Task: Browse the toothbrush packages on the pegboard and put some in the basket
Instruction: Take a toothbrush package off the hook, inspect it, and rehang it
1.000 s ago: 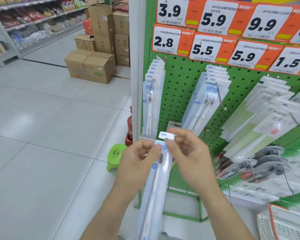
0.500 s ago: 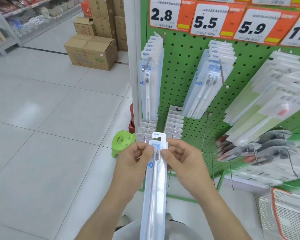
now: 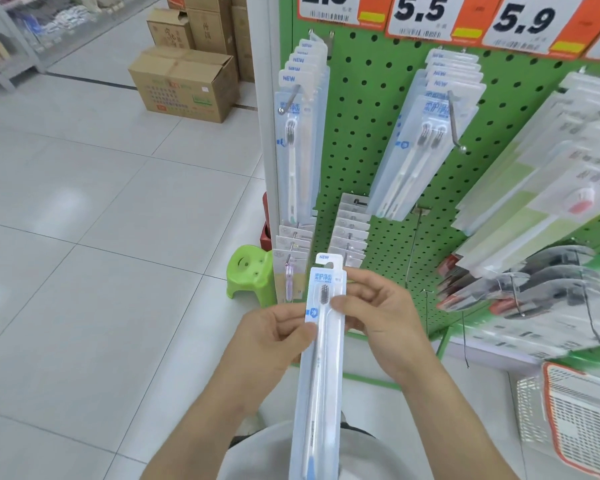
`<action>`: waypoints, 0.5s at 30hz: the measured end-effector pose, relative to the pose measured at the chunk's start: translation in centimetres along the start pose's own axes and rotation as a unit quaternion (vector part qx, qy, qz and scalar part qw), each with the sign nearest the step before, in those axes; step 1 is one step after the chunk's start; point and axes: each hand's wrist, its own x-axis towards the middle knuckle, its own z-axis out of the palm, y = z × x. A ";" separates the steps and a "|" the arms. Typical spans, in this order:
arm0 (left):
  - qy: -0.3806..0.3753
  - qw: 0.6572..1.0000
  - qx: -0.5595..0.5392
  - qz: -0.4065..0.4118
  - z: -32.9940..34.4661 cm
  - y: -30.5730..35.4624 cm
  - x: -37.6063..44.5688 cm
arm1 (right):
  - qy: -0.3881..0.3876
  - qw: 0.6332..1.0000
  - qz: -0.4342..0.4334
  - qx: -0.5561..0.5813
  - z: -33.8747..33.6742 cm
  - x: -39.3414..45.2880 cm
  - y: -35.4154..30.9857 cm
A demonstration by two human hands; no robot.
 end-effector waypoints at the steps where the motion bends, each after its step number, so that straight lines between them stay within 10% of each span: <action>1: 0.012 1.000 -0.013 -0.013 0.0 -0.3 0.1 | -0.005 1.000 0.018 0.005 -0.1 0.1 0.3; 15: 0.060 0.997 -0.022 -0.035 0.7 -1.9 0.1 | -0.035 0.997 0.007 -0.063 -1.2 0.2 0.6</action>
